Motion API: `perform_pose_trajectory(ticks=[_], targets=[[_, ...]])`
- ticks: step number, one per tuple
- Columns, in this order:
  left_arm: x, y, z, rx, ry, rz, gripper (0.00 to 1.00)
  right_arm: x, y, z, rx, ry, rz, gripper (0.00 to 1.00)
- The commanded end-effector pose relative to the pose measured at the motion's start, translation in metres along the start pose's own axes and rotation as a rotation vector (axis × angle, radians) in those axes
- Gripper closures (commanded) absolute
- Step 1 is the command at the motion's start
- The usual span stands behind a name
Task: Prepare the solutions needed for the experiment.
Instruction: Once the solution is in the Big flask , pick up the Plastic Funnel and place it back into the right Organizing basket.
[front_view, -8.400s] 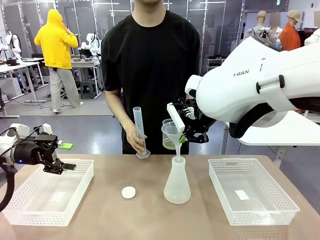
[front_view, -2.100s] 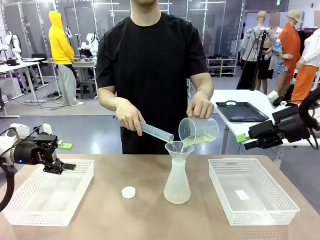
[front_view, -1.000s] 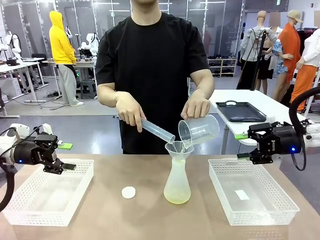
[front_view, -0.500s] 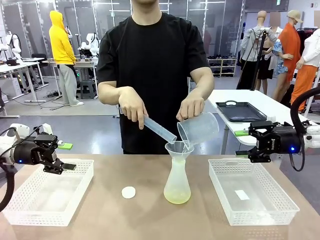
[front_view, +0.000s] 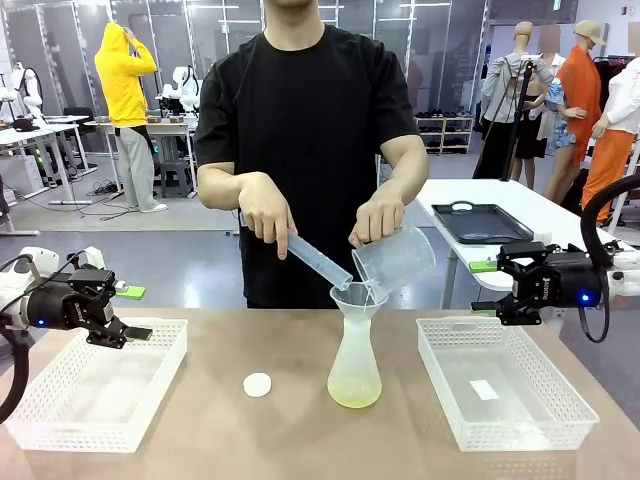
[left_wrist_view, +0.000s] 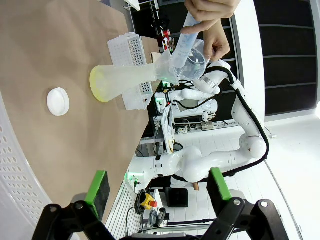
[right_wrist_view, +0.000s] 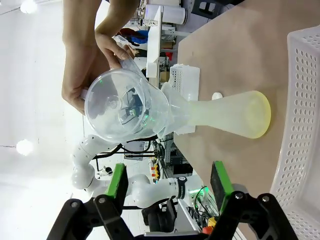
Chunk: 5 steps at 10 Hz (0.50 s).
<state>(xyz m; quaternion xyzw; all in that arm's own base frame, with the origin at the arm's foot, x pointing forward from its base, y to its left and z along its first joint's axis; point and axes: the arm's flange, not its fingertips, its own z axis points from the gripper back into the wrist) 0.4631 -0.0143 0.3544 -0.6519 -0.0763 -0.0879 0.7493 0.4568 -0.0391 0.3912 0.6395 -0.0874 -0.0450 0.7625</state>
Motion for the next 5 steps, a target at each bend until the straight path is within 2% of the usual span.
perform_pose_trajectory(ticks=[1, 5], targets=[[0.0020, -0.0003, -0.0019, 0.007, -0.012, -0.001, 0.00, 0.0001, 0.0001, -0.0001, 0.000, 0.000, -0.001, 0.16], [0.0020, -0.0003, -0.0019, 0.007, -0.012, -0.001, 0.00, 0.0001, 0.0001, -0.0001, 0.000, 0.000, -0.001, 0.16]])
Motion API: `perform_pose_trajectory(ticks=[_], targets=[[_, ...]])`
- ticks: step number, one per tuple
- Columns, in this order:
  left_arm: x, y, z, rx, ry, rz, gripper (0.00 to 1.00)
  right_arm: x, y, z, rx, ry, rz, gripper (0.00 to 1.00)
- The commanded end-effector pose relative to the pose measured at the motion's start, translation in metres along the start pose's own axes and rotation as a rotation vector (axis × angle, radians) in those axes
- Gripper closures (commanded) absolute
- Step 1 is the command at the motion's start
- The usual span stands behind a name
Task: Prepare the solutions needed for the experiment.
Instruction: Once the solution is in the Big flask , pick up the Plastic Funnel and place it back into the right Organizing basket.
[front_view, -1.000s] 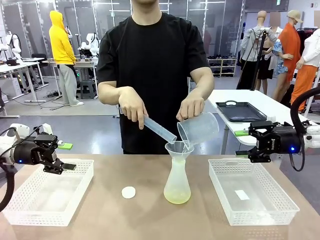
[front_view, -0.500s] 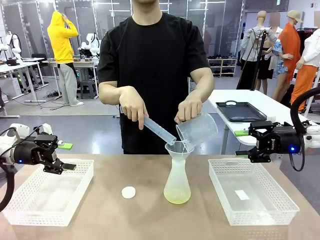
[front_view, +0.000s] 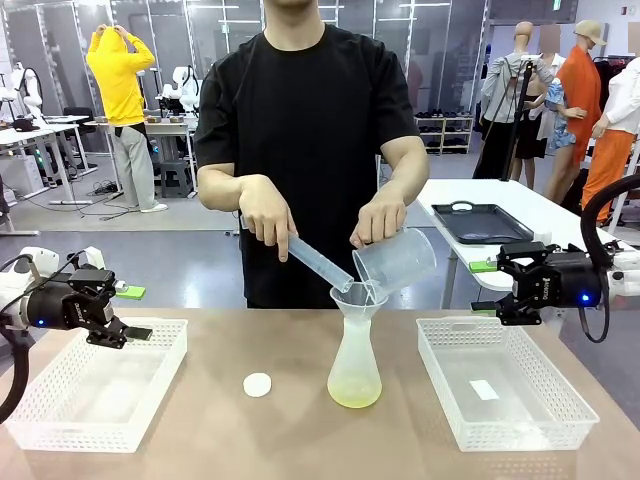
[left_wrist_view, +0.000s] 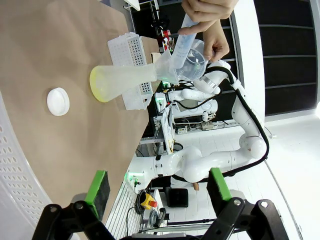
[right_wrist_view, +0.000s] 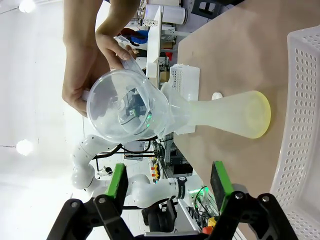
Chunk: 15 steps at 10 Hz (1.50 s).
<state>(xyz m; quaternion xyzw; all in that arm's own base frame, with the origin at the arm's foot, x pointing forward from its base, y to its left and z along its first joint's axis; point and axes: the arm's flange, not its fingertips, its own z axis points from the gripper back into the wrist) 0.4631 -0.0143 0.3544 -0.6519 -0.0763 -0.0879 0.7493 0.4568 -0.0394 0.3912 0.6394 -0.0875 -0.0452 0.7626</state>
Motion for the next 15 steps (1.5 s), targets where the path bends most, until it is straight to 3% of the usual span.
perform_pose_trajectory(ticks=[1, 9, 15], targets=[[0.002, 0.000, -0.002, 0.007, -0.012, -0.001, 0.00, 0.000, 0.000, 0.000, 0.001, 0.001, -0.001, 0.16], [0.002, 0.000, -0.002, 0.007, -0.012, -0.001, 0.00, 0.000, 0.000, 0.000, 0.000, 0.001, 0.000, 0.16], [0.002, 0.000, -0.002, 0.007, -0.012, -0.001, 0.00, 0.004, 0.075, -0.077, -0.570, 0.093, 0.201, 0.16]])
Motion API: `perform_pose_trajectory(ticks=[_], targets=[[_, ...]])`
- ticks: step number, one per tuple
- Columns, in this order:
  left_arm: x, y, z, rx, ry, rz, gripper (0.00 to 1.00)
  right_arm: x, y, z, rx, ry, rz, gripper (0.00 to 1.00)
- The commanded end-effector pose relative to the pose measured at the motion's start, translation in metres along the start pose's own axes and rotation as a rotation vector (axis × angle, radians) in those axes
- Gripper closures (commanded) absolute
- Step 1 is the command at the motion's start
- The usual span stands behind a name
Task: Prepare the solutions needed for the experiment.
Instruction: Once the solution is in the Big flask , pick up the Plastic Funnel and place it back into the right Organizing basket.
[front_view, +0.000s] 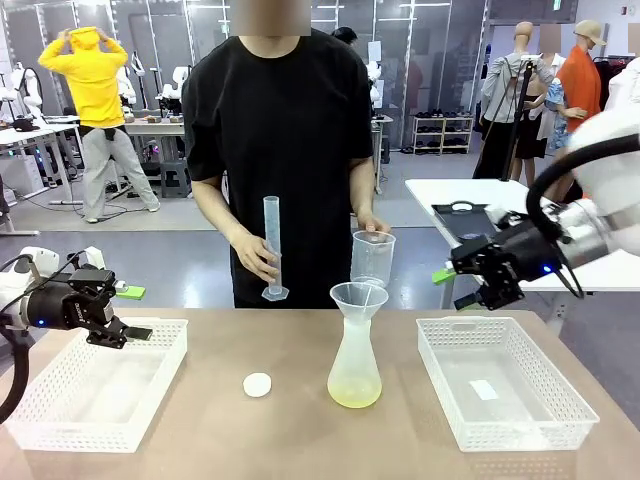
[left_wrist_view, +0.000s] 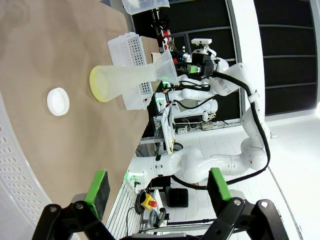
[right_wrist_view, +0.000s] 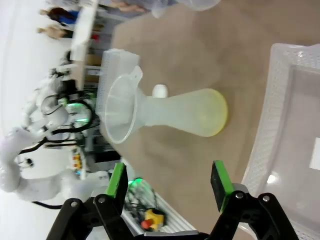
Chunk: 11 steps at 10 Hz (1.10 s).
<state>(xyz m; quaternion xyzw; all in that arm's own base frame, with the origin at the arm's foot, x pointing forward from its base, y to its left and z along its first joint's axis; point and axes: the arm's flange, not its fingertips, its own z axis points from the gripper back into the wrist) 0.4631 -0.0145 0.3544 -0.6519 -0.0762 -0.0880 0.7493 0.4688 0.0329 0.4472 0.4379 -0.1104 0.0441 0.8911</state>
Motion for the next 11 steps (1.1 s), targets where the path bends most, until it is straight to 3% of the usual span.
perform_pose_trajectory(ticks=[1, 3, 6, 7, 11], targets=[[0.002, 0.000, -0.002, 0.007, -0.013, -0.001, 0.00, 0.010, 0.031, -0.019, -0.218, 0.035, 0.009, 0.16], [0.002, 0.000, -0.002, 0.007, -0.013, -0.001, 0.00, 0.018, 0.058, -0.033, -0.344, 0.056, 0.028, 0.16], [0.002, 0.000, -0.002, 0.007, -0.013, -0.001, 0.00, 0.020, 0.084, -0.045, -0.424, 0.072, 0.028, 0.16], [0.002, 0.000, -0.002, 0.007, -0.013, -0.001, 0.00, 0.014, 0.069, -0.041, -0.367, 0.058, 0.068, 0.16], [0.002, 0.000, -0.002, 0.007, -0.013, -0.001, 0.00, 0.014, 0.069, -0.041, -0.367, 0.058, 0.068, 0.16]])
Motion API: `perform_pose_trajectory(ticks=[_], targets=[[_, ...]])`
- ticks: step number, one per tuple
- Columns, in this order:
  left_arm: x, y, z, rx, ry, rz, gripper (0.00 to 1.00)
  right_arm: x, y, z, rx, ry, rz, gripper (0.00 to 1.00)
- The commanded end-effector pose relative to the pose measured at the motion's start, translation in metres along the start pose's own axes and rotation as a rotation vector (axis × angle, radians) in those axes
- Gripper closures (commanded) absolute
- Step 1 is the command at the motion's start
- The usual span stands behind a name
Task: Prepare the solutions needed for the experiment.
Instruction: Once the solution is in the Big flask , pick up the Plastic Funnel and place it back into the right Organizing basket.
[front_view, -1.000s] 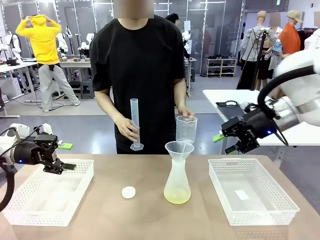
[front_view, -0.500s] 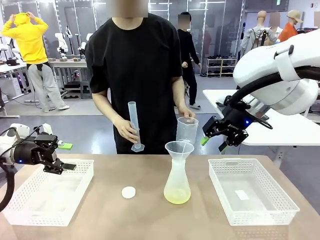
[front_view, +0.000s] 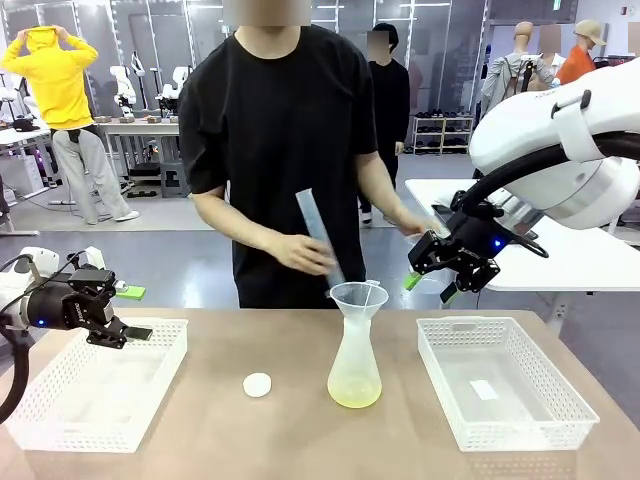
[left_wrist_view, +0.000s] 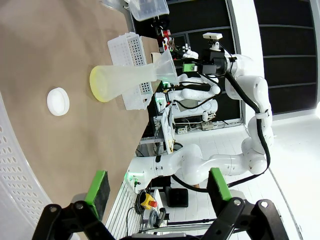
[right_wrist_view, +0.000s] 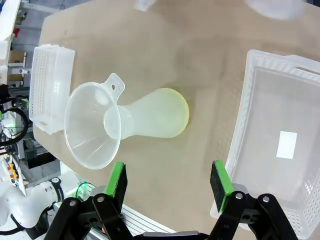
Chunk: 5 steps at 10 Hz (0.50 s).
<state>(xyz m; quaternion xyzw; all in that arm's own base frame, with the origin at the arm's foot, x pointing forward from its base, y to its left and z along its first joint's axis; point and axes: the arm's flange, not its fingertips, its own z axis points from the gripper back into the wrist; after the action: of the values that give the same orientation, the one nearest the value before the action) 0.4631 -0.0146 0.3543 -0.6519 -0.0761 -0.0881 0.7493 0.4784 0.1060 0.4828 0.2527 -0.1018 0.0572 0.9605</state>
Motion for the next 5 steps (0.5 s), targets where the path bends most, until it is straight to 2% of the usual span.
perform_pose_trajectory(ticks=[1, 3, 5], targets=[[0.002, 0.000, -0.002, 0.007, -0.013, -0.001, 0.00, 0.000, 0.001, 0.000, 0.000, 0.000, 0.001, 0.16], [0.002, 0.000, -0.002, 0.007, -0.013, -0.001, 0.00, -0.008, 0.030, 0.006, -0.018, -0.018, -0.006, 0.16], [0.002, 0.000, -0.002, 0.007, -0.013, -0.001, 0.00, -0.004, 0.050, 0.001, -0.027, 0.013, -0.004, 0.16]])
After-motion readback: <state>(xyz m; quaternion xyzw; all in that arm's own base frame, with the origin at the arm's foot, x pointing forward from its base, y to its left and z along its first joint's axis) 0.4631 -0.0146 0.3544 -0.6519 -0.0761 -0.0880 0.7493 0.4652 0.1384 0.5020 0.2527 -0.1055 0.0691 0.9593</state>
